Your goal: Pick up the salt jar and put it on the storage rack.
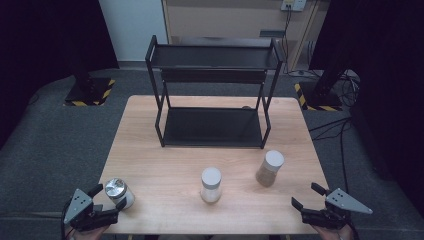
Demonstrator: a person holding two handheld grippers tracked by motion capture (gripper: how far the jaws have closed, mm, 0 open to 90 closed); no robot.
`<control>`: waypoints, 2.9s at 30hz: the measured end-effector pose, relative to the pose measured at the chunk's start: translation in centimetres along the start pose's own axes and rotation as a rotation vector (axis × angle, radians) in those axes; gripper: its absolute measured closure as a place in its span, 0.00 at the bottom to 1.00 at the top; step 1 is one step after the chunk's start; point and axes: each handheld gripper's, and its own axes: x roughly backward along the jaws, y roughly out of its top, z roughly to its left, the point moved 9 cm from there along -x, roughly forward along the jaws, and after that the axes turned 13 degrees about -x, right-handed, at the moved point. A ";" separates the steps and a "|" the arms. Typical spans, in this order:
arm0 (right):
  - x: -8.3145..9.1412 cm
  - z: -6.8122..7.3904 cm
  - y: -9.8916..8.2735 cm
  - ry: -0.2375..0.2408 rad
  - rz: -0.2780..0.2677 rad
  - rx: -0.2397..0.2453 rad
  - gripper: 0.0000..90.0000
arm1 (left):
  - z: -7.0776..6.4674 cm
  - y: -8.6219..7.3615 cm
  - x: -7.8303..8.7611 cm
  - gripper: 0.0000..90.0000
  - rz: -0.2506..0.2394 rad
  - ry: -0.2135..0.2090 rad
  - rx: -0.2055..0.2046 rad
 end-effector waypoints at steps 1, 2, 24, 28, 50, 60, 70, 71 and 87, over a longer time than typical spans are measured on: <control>0.0 0.0 0.0 -0.002 -0.001 0.000 0.09 | 0.0 0.0 0.0 0.01 -0.001 0.000 0.002; 0.1 0.0 0.0 -0.003 -0.004 0.002 0.09 | 0.1 0.0 0.0 0.01 -0.001 0.000 0.002; 0.4 -0.1 0.0 0.011 -0.019 -0.010 0.09 | 0.1 0.0 0.2 0.01 -0.010 0.000 0.000; 0.4 -0.1 0.0 0.013 -0.019 -0.010 0.09 | 0.1 0.0 0.2 0.01 -0.012 -0.001 0.005; 0.3 -0.2 0.0 0.017 -0.016 -0.015 0.09 | -0.1 0.5 0.6 0.01 -0.025 -0.003 -0.003; 0.3 -0.1 0.0 0.018 -0.015 -0.013 0.09 | 0.2 1.5 1.3 0.01 -0.027 -0.013 -0.004; 0.2 0.0 0.0 0.018 -0.012 -0.011 0.10 | 1.5 2.3 0.5 0.03 0.004 -0.076 0.014; 0.2 -0.1 0.0 0.018 -0.012 -0.011 0.10 | 1.6 2.4 0.4 0.03 0.011 -0.081 0.010; 0.2 0.0 0.0 0.021 -0.011 -0.009 0.10 | 3.1 2.2 -1.5 0.19 0.050 -0.142 0.004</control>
